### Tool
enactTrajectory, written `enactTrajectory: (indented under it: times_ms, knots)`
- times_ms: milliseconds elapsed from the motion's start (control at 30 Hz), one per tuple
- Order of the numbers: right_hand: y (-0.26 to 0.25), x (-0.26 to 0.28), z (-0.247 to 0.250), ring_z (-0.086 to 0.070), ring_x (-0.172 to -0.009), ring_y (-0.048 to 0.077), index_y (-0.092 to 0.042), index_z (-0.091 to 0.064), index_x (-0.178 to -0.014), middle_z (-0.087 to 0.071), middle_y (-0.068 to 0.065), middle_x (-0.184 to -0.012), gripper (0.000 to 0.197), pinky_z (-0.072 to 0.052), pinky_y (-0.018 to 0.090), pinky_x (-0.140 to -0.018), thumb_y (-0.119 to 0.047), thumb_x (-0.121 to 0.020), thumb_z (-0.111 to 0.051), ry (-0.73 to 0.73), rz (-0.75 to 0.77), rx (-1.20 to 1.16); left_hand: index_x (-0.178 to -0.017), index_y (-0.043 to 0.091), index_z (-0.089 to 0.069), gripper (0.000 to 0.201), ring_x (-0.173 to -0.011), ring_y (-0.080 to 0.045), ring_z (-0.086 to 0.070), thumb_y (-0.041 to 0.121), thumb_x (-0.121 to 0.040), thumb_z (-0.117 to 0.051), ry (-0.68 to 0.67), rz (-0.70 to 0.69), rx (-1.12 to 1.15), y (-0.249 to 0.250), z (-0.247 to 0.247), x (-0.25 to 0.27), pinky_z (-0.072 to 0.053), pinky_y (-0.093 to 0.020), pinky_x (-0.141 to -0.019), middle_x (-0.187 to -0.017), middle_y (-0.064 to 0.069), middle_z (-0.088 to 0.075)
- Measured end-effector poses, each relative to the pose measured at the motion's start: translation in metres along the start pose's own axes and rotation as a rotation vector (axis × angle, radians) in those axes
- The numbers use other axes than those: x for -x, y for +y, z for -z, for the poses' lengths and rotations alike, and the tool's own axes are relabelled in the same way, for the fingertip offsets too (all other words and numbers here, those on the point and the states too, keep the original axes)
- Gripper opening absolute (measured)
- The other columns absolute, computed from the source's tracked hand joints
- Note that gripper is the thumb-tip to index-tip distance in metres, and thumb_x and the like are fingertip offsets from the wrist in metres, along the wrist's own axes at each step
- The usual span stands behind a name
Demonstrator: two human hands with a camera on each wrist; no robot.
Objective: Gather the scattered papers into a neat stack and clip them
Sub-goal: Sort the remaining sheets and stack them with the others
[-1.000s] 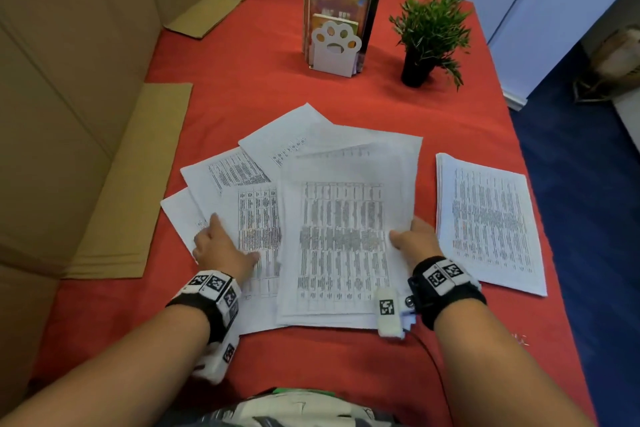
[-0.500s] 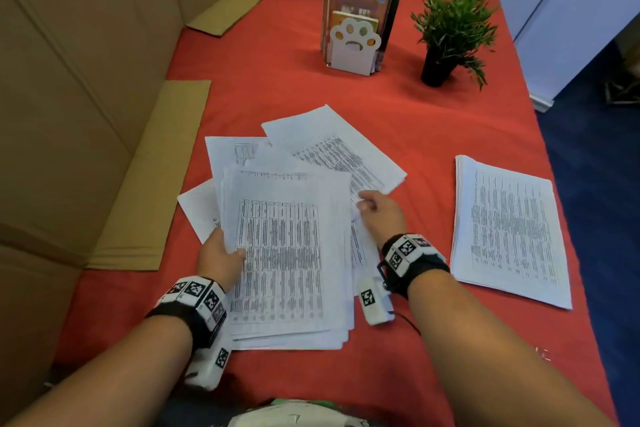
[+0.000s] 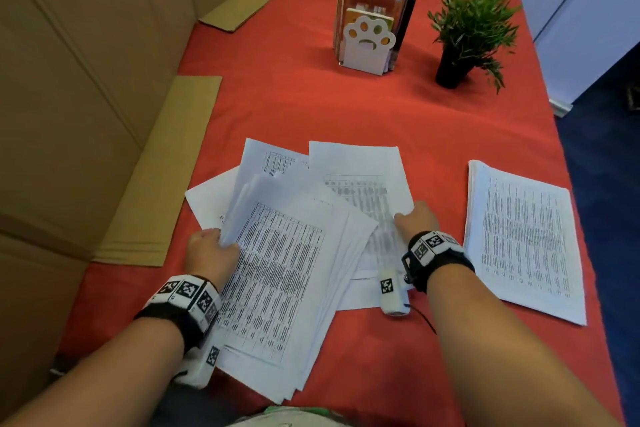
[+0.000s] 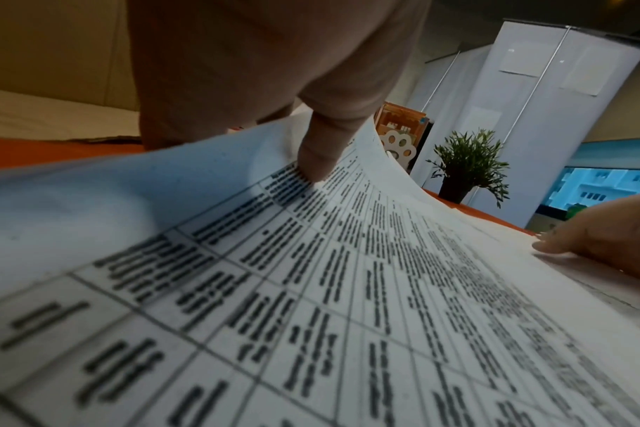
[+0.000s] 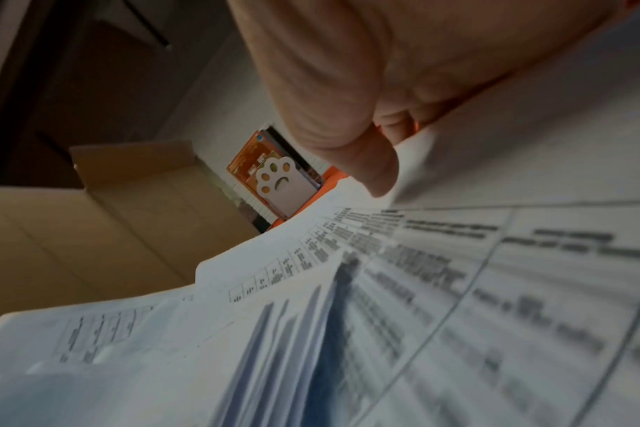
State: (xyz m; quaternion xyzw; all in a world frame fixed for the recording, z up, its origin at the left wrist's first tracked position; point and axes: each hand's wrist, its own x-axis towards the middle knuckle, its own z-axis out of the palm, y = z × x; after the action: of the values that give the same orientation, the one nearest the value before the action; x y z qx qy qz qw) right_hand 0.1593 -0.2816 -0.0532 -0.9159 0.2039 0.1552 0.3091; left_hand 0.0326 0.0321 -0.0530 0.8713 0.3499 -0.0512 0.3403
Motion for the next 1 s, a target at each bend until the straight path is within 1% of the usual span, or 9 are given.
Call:
enactTrajectory:
  times_ms: [67,100,133,200,367,567,700,867,1000]
  knots:
    - [0.007,0.005,-0.002,-0.060,-0.103,0.034,-0.002,-0.053,-0.119,-0.063,0.018,-0.119,0.033,-0.041,0.027,-0.074,-0.006,-0.086,-0.049,-0.017,0.040,-0.003,-0.089,-0.002,-0.063,0.016,-0.073,-0.028,-0.056,0.010,-0.079,-0.058,0.025,0.045,0.053,0.004,0.000,0.001,-0.047,-0.028,-0.057,-0.119,-0.026,-0.052]
    - [0.010,0.009,-0.001,-0.060,-0.098,0.032,-0.002,-0.055,-0.115,-0.064,0.017,-0.116,0.029,-0.038,0.026,-0.072,-0.004,-0.086,-0.048,-0.018,0.049,-0.014,-0.097,-0.002,-0.063,0.021,-0.087,-0.031,-0.057,0.011,-0.081,-0.057,0.047,0.081,0.081,0.006,0.000,0.001,-0.050,-0.032,-0.072,-0.132,-0.024,-0.044]
    - [0.014,0.013,0.000,-0.060,-0.095,0.032,-0.002,-0.057,-0.109,-0.064,0.018,-0.112,0.025,-0.037,0.026,-0.071,-0.002,-0.086,-0.047,-0.015,0.053,-0.028,-0.104,-0.003,-0.062,0.026,-0.104,-0.033,-0.054,0.011,-0.083,-0.057,0.067,0.125,0.108,0.008,0.001,0.002,-0.046,-0.033,-0.088,-0.142,-0.020,-0.034]
    - [0.023,0.019,0.002,-0.060,-0.097,0.034,-0.003,-0.056,-0.095,-0.064,0.019,-0.103,0.014,-0.037,0.026,-0.071,0.000,-0.085,-0.046,0.000,0.048,-0.042,-0.110,-0.004,-0.061,0.033,-0.118,-0.033,-0.050,0.014,-0.083,-0.058,0.068,0.197,0.170,0.009,0.001,-0.002,-0.041,-0.033,-0.102,-0.146,-0.017,-0.029]
    - [0.031,0.036,-0.006,-0.061,-0.104,0.034,0.000,-0.061,-0.110,-0.066,0.019,-0.112,0.028,-0.048,0.035,-0.087,-0.002,-0.086,-0.048,-0.047,0.099,-0.098,-0.114,-0.001,-0.060,0.034,-0.094,-0.033,-0.060,0.010,-0.083,-0.057,-0.037,0.195,0.288,0.016,0.000,-0.002,-0.047,-0.033,-0.083,-0.114,-0.017,-0.061]
    - [0.028,0.045,-0.004,-0.060,-0.106,0.034,0.004,-0.059,-0.109,-0.064,0.021,-0.115,0.024,-0.045,0.031,-0.086,-0.003,-0.089,-0.048,-0.010,0.116,-0.078,-0.120,0.003,-0.055,0.035,-0.107,-0.032,-0.058,0.011,-0.087,-0.055,-0.087,0.170,0.390,0.019,0.000,-0.004,-0.046,-0.041,-0.096,-0.119,-0.014,-0.062]
    - [0.027,0.048,0.008,-0.059,-0.107,0.033,0.003,-0.056,-0.111,-0.062,0.020,-0.117,0.025,-0.045,0.031,-0.086,-0.008,-0.091,-0.049,-0.096,0.107,-0.106,-0.127,0.005,-0.053,0.037,-0.113,-0.033,-0.057,0.009,-0.090,-0.055,-0.167,0.138,0.443,0.012,0.000,-0.005,-0.041,-0.047,-0.103,-0.124,-0.013,-0.061]
    - [0.016,0.065,-0.007,-0.056,-0.110,0.032,0.002,-0.051,-0.118,-0.059,0.020,-0.119,0.029,-0.042,0.028,-0.088,-0.004,-0.089,-0.050,-0.173,0.131,-0.156,-0.126,0.007,-0.053,0.035,-0.104,-0.031,-0.059,0.007,-0.091,-0.053,-0.288,0.112,0.484,0.016,-0.014,0.008,-0.045,-0.046,-0.098,-0.114,-0.012,-0.063]
    - [0.031,0.069,-0.004,-0.060,-0.105,0.033,-0.001,-0.056,-0.116,-0.064,0.019,-0.113,0.034,-0.043,0.027,-0.085,0.005,-0.083,-0.046,-0.023,0.126,-0.171,-0.118,0.004,-0.058,0.030,-0.099,-0.030,-0.060,0.007,-0.088,-0.054,-0.118,0.092,0.389,0.015,-0.010,0.003,-0.046,-0.037,-0.087,-0.114,-0.014,-0.065]
